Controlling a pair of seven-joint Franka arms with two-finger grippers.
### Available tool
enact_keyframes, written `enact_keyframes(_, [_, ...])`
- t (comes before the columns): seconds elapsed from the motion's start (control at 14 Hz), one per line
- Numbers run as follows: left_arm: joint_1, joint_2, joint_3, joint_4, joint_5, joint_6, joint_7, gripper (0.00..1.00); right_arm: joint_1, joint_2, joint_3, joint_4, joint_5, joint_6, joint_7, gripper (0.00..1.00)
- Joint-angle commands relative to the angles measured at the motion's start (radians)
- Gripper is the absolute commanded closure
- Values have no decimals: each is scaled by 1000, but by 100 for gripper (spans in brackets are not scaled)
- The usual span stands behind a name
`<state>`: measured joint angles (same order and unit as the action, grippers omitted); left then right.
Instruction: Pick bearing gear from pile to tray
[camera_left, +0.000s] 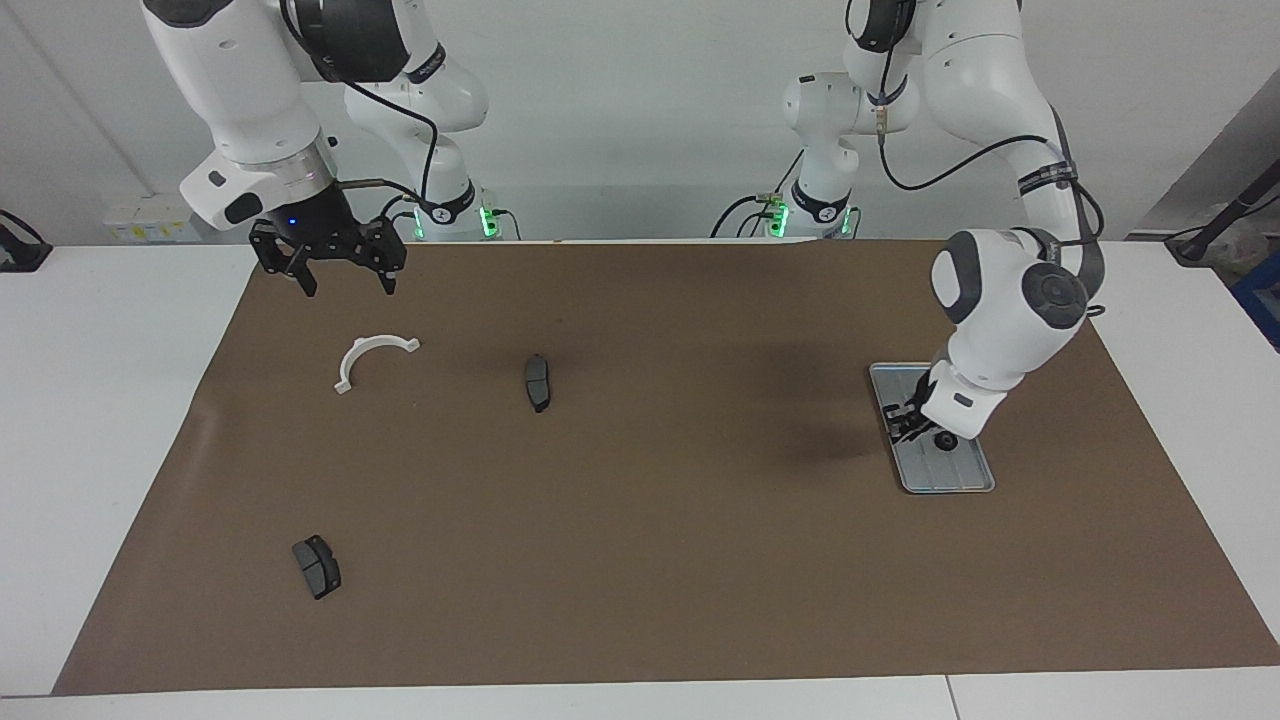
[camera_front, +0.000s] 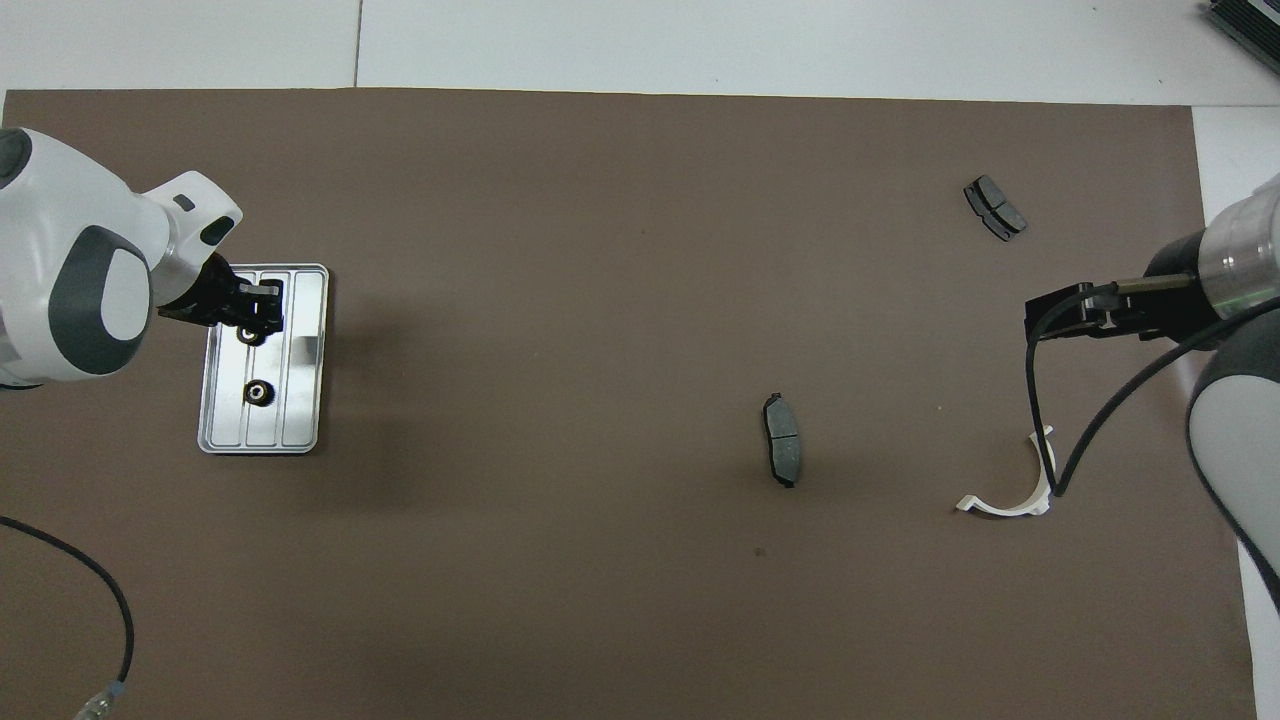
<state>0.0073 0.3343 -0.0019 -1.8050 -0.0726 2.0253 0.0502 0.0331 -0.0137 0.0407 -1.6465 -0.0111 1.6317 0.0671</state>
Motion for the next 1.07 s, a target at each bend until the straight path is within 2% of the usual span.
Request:
enact_keyframes(0.0, [11, -46, -12, -59, 1, 42, 14, 36, -12, -15, 2, -16, 19, 5, 0, 0])
enact_keyframes(0.14, [11, -40, -12, -34, -1, 44, 13, 0, -15, -15, 2, -18, 19, 5, -1, 0])
enact_keyframes(0.36, [16, -53, -9, 36, -1, 26, 14, 0, -15, -15, 2, -16, 17, 5, -1, 0])
enact_keyframes(0.57, [42, -116, -9, 111, -1, -34, 14, 0, -15, -15, 2, -16, 17, 5, -3, 0])
enact_keyframes(0.85, [40, -153, -7, 254, 5, -262, 13, 0, -15, -15, 2, -16, 19, 5, -3, 0])
enact_keyframes(1.0, [39, -197, -10, 286, 49, -379, 14, 0, -15, -15, 2, -16, 17, 5, -3, 0])
